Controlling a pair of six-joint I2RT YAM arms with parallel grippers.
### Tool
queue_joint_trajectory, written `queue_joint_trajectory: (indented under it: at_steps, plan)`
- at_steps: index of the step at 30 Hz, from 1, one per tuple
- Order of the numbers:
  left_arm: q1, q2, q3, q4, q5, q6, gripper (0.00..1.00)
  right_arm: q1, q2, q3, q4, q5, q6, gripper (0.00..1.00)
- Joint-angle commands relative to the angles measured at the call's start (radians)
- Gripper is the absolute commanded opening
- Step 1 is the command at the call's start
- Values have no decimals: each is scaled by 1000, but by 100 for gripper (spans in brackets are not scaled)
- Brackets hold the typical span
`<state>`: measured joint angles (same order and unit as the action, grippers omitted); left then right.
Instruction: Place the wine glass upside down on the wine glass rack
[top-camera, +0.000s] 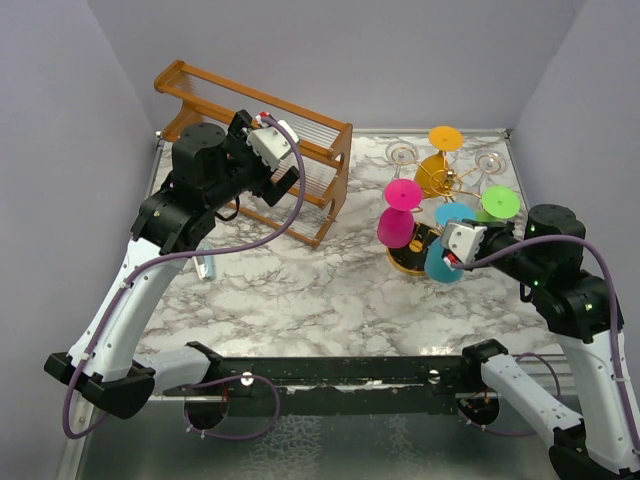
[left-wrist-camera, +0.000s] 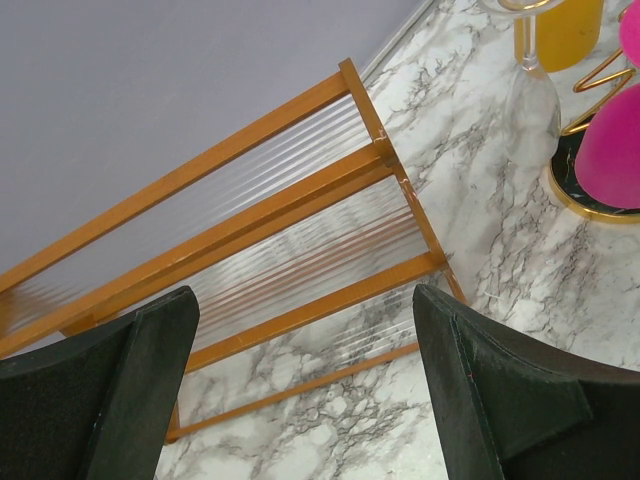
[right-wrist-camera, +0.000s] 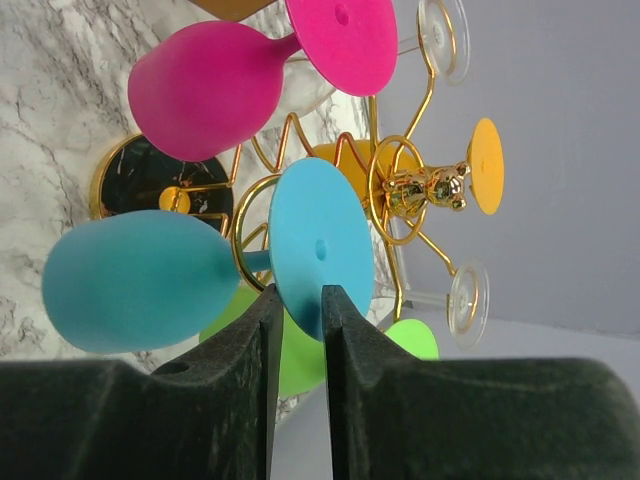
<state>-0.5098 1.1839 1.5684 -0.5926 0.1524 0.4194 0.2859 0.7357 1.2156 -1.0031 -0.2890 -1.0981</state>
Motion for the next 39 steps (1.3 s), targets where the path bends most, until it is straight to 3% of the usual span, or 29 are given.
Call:
queue_joint_trajectory:
  at_steps: [1,25,39]
  plan:
    - [5,-1,-4,11,28,9,91,-5,-16,-7,-7,-22,16,24]
    - [4,2,-14,11,40,21,91,-40,-43,-38,-39,-53,29,35]
    - [5,-6,-35,14,41,27,91,-74,-46,5,-62,-136,77,57]
